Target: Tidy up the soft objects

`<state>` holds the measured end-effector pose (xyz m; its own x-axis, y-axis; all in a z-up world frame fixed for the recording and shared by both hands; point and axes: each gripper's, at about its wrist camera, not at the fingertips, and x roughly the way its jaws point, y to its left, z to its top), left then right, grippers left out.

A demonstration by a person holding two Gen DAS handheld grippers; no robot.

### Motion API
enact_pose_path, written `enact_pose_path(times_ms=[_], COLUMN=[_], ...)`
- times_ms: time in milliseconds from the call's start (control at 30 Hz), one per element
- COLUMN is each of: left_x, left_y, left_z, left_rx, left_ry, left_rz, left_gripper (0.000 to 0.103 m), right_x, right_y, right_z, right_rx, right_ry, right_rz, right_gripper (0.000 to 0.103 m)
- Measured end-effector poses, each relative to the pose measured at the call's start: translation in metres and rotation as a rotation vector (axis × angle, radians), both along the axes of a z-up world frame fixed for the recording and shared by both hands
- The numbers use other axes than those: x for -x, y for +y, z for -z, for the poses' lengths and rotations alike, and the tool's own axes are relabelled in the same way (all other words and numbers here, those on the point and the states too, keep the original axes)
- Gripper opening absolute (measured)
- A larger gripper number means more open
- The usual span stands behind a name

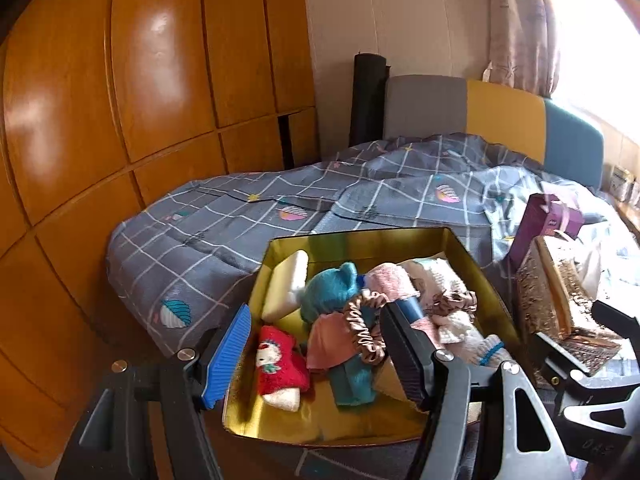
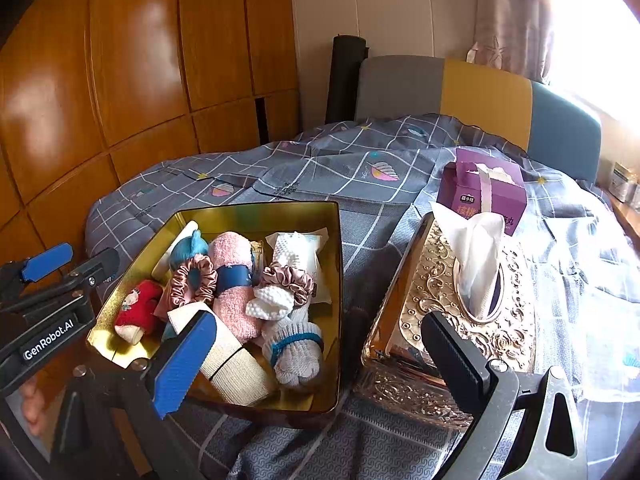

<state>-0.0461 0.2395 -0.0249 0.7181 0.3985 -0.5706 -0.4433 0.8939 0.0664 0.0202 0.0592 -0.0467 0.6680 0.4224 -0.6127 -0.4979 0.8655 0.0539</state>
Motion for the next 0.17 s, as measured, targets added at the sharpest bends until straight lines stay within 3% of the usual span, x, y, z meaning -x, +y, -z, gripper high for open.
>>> enact_pose_path(times_ms=[167], left_x=[-0.0015], left_y=[0.0022], left_z=[0.0010], left_rx=[0.017], left_ry=[0.007], left_rz=[0.001], left_gripper=[0.063], right_x=[0.0016], right_y=[-0.0012], right_z=[-0.0033], right_rx=[0.000], right_ry=[-0.019], right_rz=[0.001], right_gripper=[0.103])
